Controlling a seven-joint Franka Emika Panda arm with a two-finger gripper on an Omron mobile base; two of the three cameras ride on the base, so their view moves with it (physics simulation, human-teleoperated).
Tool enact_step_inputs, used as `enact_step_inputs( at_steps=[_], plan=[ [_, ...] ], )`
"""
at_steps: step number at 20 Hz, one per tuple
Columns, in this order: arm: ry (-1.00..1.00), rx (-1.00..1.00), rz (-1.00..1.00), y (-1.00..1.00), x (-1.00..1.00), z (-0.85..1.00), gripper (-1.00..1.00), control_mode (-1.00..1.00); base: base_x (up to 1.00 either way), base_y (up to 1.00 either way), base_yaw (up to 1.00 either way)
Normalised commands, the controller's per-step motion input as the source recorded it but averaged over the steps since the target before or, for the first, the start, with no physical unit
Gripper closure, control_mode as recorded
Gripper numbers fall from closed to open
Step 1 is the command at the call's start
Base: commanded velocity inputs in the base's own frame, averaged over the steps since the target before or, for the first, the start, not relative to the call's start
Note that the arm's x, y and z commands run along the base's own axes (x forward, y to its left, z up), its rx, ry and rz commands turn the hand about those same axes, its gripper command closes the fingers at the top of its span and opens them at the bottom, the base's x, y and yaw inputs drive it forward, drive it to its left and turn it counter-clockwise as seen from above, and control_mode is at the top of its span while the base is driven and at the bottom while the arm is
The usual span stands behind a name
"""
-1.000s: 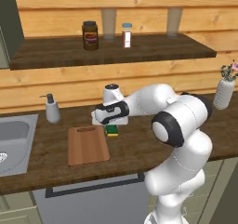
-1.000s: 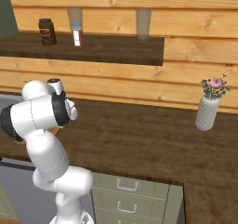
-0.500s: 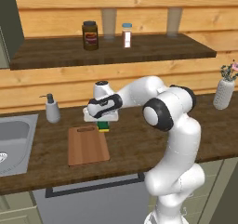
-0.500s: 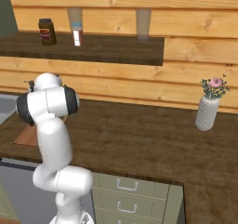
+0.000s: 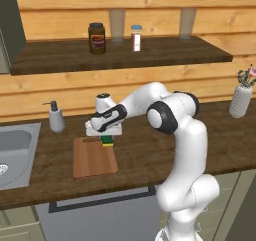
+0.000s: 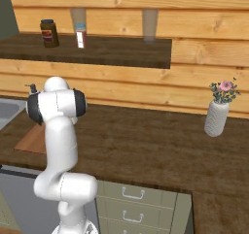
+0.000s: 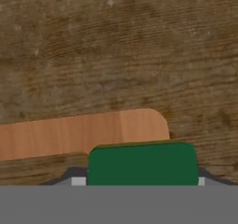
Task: Pick up the sponge from the counter and clean the cutting board by briefly scrubbing or pressing down on the cutting board. Once finished, release the sponge.
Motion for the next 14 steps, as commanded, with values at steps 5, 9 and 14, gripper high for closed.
enact_step_inputs(
  at_steps=[5,9,14],
  plan=[
    [0.01,0.00,0.00,0.10,0.16,-0.41,1.00,-1.00,0.00,0.00,0.00],
    [0.01,0.00,0.00,0.22,0.18,-0.16,1.00,-1.00,0.00,0.00,0.00],
    [0.01,0.00,0.05,0.43,0.14,-0.03,1.00,-1.00,0.00,0.00,0.00]
  ],
)
